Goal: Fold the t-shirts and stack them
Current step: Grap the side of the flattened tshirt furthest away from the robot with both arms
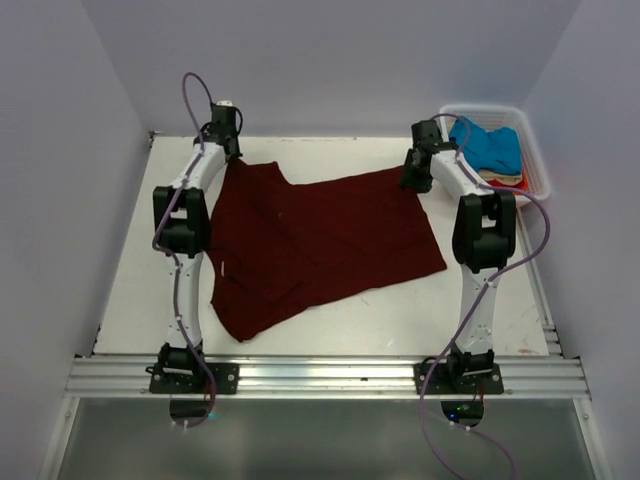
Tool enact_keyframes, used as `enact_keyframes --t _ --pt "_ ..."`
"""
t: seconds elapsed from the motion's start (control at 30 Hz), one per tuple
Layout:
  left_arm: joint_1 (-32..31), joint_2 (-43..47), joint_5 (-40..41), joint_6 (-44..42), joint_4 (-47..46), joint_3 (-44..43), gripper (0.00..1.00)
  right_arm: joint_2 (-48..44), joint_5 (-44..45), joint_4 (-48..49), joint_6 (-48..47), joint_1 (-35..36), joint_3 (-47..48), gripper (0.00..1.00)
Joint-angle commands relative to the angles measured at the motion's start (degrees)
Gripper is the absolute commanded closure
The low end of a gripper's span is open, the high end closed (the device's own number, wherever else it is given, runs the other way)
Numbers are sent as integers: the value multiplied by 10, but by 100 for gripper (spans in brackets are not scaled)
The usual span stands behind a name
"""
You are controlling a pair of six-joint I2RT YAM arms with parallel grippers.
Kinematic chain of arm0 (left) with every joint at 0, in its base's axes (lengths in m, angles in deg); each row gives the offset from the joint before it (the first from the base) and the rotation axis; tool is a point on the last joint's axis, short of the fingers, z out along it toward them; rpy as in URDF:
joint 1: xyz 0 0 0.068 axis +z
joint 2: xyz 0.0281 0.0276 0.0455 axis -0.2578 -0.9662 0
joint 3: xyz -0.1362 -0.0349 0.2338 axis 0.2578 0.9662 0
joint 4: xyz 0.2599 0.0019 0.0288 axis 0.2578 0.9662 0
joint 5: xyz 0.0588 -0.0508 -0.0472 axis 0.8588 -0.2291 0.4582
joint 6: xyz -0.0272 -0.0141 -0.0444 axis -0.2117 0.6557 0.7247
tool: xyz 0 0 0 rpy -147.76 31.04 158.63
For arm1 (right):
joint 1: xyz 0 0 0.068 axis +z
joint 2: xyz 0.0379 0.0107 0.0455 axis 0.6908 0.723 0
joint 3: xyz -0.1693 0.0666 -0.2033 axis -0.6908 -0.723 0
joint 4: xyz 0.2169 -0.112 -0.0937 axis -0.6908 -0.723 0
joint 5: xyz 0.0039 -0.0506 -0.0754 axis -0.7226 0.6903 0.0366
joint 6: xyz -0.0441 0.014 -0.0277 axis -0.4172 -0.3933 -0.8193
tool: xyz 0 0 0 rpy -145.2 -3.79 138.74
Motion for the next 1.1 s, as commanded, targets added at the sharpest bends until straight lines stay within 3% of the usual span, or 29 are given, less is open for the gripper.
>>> enact_keyframes --t 0.0,0.13,0.2,0.23,0.3,0.37,0.43,0.53,0.77,0.93,1.0,1.07 --pt "4 -21 -35 12 -21 -56 100 -54 -30 29 -17 1 27 59" --pt "4 -11 -61 23 -23 -36 92 -48 -44 29 -23 0 27 66" --pt "4 3 -64 23 -45 0 88 -38 -60 33 -17 0 28 80" --pt "4 14 -60 24 -50 9 80 -35 -74 31 -16 1 30 100" --pt "5 18 -49 24 -46 12 65 -24 -82 23 -12 1 42 100" --pt "6 22 -46 29 -33 8 39 -15 -84 21 -10 1 45 100" --pt "8 37 -48 46 -21 7 32 -14 -101 30 -9 1 37 100" --pt "9 91 -52 82 3 42 30 -20 -109 34 -9 1 22 100" --pt "2 308 -53 157 -63 373 21 -64 -108 67 -25 1 -61 100" --pt "-14 416 -48 169 -66 496 20 -72 -109 86 -27 1 -107 100" --pt "-23 440 -77 170 -80 544 22 -66 -113 87 -25 1 -110 100" --pt "-39 468 -97 170 -91 584 36 -64 -115 90 -23 1 -115 100"
